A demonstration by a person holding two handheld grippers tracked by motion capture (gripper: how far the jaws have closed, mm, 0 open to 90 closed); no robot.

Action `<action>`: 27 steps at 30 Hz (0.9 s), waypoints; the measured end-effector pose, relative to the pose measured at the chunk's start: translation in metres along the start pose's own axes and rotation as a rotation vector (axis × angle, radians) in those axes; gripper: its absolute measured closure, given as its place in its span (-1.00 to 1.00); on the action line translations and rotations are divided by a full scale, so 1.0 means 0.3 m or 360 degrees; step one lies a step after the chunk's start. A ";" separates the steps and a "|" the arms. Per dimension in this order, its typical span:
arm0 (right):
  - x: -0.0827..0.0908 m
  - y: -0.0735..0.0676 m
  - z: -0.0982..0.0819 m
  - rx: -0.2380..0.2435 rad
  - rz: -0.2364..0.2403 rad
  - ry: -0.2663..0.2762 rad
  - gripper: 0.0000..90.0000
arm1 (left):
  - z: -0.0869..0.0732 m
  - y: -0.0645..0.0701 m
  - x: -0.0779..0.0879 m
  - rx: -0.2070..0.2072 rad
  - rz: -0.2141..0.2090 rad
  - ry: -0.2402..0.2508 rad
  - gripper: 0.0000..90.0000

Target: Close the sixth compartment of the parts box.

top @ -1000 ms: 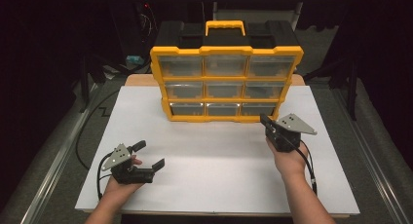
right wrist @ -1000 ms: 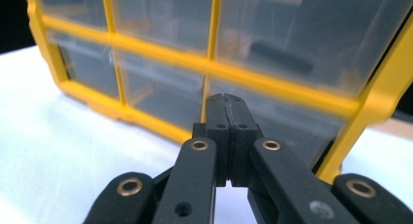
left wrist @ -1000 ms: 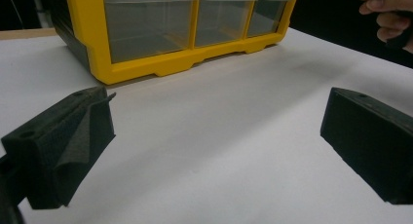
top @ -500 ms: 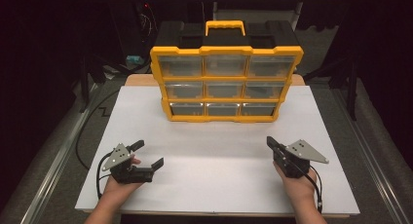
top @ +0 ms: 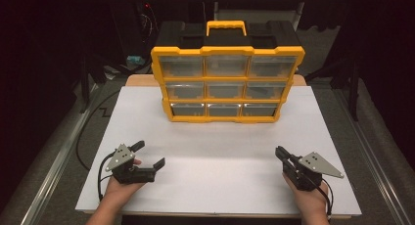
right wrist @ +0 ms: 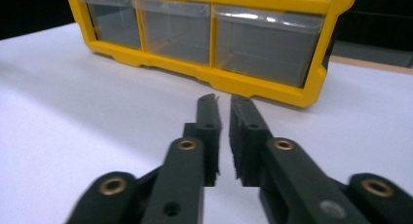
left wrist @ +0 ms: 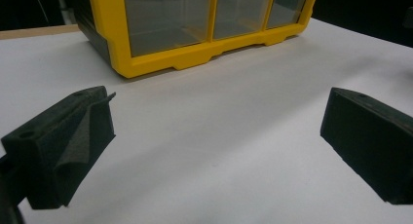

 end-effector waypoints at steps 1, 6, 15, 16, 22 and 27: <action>-0.003 -0.001 -0.001 0.0011 -0.0005 -0.0008 0.70 | 0.001 0.000 0.001 0.0006 0.0002 0.0004 -0.99; -0.016 -0.006 -0.012 0.0024 0.0030 -0.0066 0.10 | 0.008 0.001 0.006 0.0016 0.0005 0.0011 -0.99; 0.029 0.014 -0.009 -0.0034 0.0027 0.0000 -0.87 | 0.024 0.001 0.016 0.0013 0.0004 0.0046 -0.99; 0.034 0.016 -0.010 -0.0048 0.0034 0.0019 -1.00 | 0.026 0.000 0.017 0.0014 0.0005 0.0050 -0.99; 0.035 0.023 -0.020 -0.0050 0.0067 0.0037 -1.00 | 0.032 0.008 0.016 0.0017 -0.0002 0.0046 -0.99; 0.028 0.013 -0.022 -0.0026 0.0056 0.0027 -1.00 | 0.024 0.004 0.014 -0.0005 0.0005 0.0008 -1.00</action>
Point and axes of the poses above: each handheld gripper's, and its own axes: x roughly backward along the jaws, z roughly out of its top, y roughly to its right, the point moved 1 cm from there along -x, roughly forward along the jaws, and after that the axes turned 7 degrees about -z, right-handed, at the moved point
